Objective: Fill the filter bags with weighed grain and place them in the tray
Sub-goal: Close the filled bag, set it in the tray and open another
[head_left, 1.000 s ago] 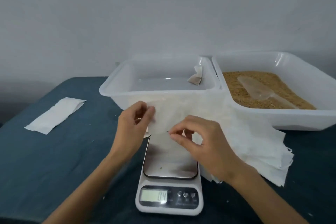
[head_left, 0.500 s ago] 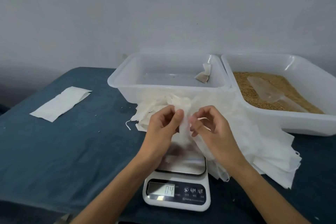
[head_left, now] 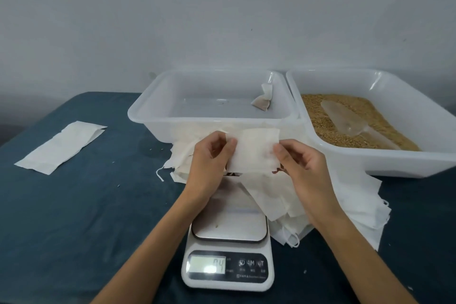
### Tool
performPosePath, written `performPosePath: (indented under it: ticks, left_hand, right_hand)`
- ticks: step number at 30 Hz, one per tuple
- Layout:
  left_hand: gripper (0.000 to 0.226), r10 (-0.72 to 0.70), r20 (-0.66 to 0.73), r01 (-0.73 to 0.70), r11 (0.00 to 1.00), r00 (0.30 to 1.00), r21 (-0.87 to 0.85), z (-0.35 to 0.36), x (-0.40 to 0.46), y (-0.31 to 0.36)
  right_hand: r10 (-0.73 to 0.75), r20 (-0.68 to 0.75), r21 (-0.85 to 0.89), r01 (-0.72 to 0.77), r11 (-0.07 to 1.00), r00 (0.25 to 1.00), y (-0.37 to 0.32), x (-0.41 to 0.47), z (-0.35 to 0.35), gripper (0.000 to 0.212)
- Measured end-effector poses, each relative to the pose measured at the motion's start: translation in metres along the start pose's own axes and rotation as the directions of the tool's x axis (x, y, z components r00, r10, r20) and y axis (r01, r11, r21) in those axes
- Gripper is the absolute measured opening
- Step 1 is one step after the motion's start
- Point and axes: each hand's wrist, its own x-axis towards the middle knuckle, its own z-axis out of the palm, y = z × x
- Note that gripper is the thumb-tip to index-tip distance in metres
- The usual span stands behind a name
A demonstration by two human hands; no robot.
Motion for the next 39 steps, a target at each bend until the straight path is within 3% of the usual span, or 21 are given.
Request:
performPosePath:
  ticks: [4,5,7,10,12,15,17,20,26,29,32,34,36,39]
  left_hand:
    - [0.005,0.011,-0.010,-0.011,0.998,1.000,0.055,0.003,0.001,-0.007]
    - [0.013,0.039,-0.024,-0.036,0.995,0.999,0.095,0.003,-0.001,-0.007]
    - [0.026,0.162,-0.042,-0.151,0.969,0.986,0.197,0.002,-0.004,-0.006]
    - [0.020,0.351,-0.038,-0.328,0.904,0.935,0.276,0.004,-0.010,0.005]
    - [0.011,0.339,0.048,-0.342,0.920,0.940,0.194,0.012,-0.014,0.018]
    - [0.020,0.288,0.237,-0.325,0.936,0.928,0.135,0.029,-0.012,0.033]
    - [0.020,0.271,0.287,-0.311,0.945,0.919,0.102,0.037,-0.006,0.039]
    - [0.022,0.234,0.265,-0.262,0.962,0.935,0.073,0.038,0.000,0.034]
    - [0.009,0.212,0.242,-0.256,0.952,0.947,0.169,0.030,-0.006,0.016]
    - [0.015,0.200,0.181,-0.235,0.951,0.963,0.199,0.028,-0.007,0.016]
    - [0.020,0.204,0.148,-0.235,0.943,0.968,0.236,0.029,-0.009,0.017]
    - [0.021,0.229,0.142,-0.259,0.933,0.963,0.251,0.029,-0.010,0.017]
    - [0.021,0.264,0.146,-0.293,0.926,0.954,0.239,0.029,-0.012,0.019]
    - [0.016,0.318,0.211,-0.361,0.907,0.925,0.215,0.031,-0.014,0.022]
  right_hand:
    - [-0.044,-0.012,-0.042,0.044,0.998,0.999,0.001,0.001,-0.001,0.013]
    - [-0.053,-0.012,-0.049,0.053,0.997,0.999,0.002,0.001,-0.002,0.013]
    - [-0.070,-0.015,-0.053,0.069,0.996,0.997,0.002,0.002,-0.003,0.017]
    - [-0.119,-0.033,-0.052,0.117,0.992,0.992,0.001,0.003,-0.006,0.024]
    - [-0.149,-0.058,-0.053,0.146,0.988,0.987,-0.001,0.003,-0.007,0.027]
    - [-0.149,-0.079,-0.038,0.147,0.988,0.986,-0.003,0.003,-0.007,0.027]
    - [-0.112,-0.076,0.038,0.115,0.993,0.991,-0.005,0.004,-0.009,0.020]
    - [-0.082,-0.043,0.104,0.086,0.991,0.996,-0.005,0.004,-0.012,0.017]
    - [-0.168,-0.039,-0.001,0.168,0.986,0.985,-0.004,0.003,-0.006,0.007]
    - [-0.274,-0.108,-0.167,0.254,0.953,0.956,-0.001,0.000,-0.006,0.012]
    - [-0.458,-0.004,-0.467,0.403,0.787,0.889,0.001,-0.001,-0.005,0.015]
    - [-0.493,0.051,-0.549,0.437,0.713,0.869,0.003,-0.002,-0.004,0.021]
    - [-0.476,0.048,-0.546,0.422,0.724,0.878,0.003,-0.002,-0.004,0.023]
    - [-0.385,-0.015,-0.422,0.343,0.839,0.923,0.000,-0.004,-0.002,0.017]
